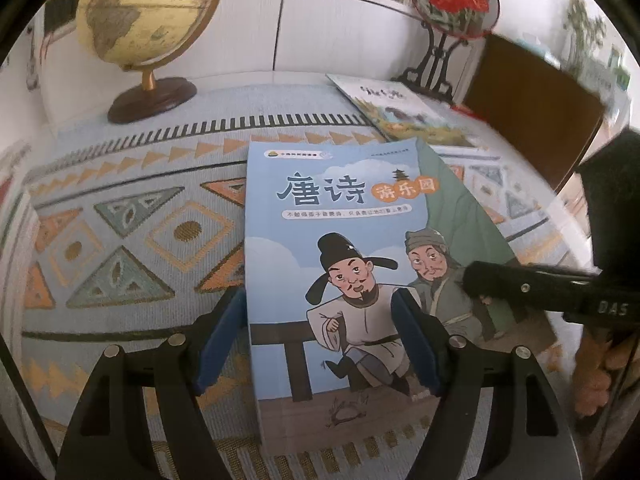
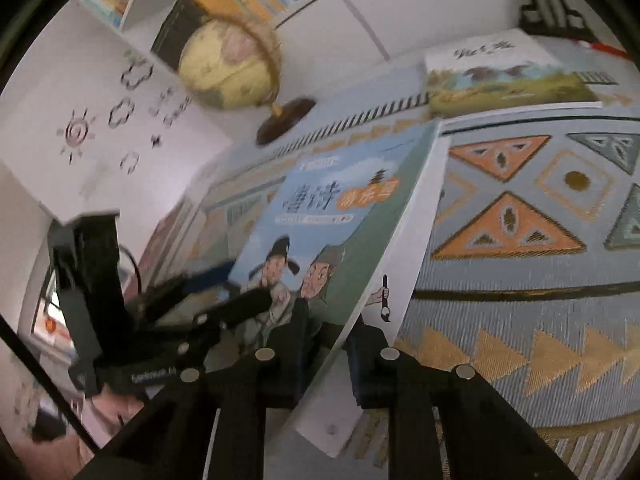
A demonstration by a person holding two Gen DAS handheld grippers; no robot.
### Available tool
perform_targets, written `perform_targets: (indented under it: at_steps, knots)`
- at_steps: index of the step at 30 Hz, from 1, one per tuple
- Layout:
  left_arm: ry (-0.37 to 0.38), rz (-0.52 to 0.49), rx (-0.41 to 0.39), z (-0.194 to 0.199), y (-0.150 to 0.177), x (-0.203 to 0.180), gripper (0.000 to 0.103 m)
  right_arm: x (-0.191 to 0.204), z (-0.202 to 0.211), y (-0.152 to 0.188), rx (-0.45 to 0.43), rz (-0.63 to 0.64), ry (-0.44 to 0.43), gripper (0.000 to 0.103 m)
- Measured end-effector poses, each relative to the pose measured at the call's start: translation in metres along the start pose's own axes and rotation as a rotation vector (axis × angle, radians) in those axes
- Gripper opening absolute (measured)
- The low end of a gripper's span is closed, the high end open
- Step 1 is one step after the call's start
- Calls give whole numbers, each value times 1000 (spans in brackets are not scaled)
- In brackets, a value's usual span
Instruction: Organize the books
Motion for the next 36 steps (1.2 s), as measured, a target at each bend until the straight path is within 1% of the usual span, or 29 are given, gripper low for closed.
perform_targets:
  at_steps: [1,3,4,5,6,8,9,11,12,15,17,19,20,22,23,24,25,26,27,28,29,30,31,32,33,34,36]
  knots:
    - [32,50,-2,2,-2,3,72,3,3,-2,-20,-30,-38,13]
    - [114,175,-4,6,-6,15,75,7,9,-4,-18,-146,-211,12]
    - [169,252,-3,8,-8,22,75,9,13,-6,-21,-234,-327,12]
    - [223,322,0,9,-9,28,75,10,15,-7,-22,-282,-395,12]
    - [255,364,6,10,-9,32,75,11,17,-8,-22,-323,-454,12]
    - [276,394,15,11,-8,35,75,17,22,-10,-31,-355,-524,12]
    - [281,395,20,11,-7,35,75,20,25,-11,-36,-365,-552,12]
    - [285,388,26,11,-6,34,75,26,32,-15,-50,-398,-637,12]
    - [288,385,30,11,-6,33,77,29,36,-16,-56,-418,-678,12]
    - [325,407,39,12,-6,33,79,32,41,-20,-69,-461,-742,13]
    - [356,430,42,12,-4,33,82,34,39,-20,-70,-472,-742,13]
    - [427,452,61,12,-4,26,82,34,36,-18,-58,-485,-746,13]
    - [441,443,73,13,-2,22,82,33,35,-17,-52,-492,-744,13]
    - [439,435,76,12,-1,17,81,28,29,-16,-50,-490,-708,14]
    - [430,438,68,14,-1,17,77,24,30,-17,-52,-499,-709,14]
    - [415,445,63,15,0,19,70,22,30,-18,-49,-498,-701,14]
    - [405,447,40,19,-2,21,65,16,31,-17,-56,-479,-649,14]
    - [452,454,22,24,-3,20,39,12,31,-17,-62,-456,-589,14]
    - [547,469,17,32,-7,10,30,7,25,-14,-46,-418,-492,14]
    - [577,455,7,37,-10,3,29,2,20,-9,-35,-400,-435,14]
    - [533,385,-9,40,-12,-5,29,0,11,-2,-8,-394,-387,14]
    - [454,310,-23,41,-11,-8,29,-2,2,5,28,-393,-359,13]
    - [381,260,-29,41,-10,-8,29,-4,-6,11,59,-380,-312,12]
    - [345,246,-54,41,-12,-6,28,-5,-9,15,68,-367,-283,12]
    - [304,260,-53,41,-12,2,33,-5,-10,16,66,-341,-251,9]
    - [278,283,-43,41,-12,10,38,-3,-9,15,61,-307,-224,9]
    - [186,312,-4,36,-9,32,62,1,-7,13,44,-219,-153,11]
Point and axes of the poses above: each gripper's, at about its wrist camera, not at the fingertips, and z roughly against the way its jaws point, x to its left, y to its underside, the point moved 9 cm from there along -z, roughly the way its jaws point, and after that the axes turned 6 degrees about -x, right-handed, at the moved point
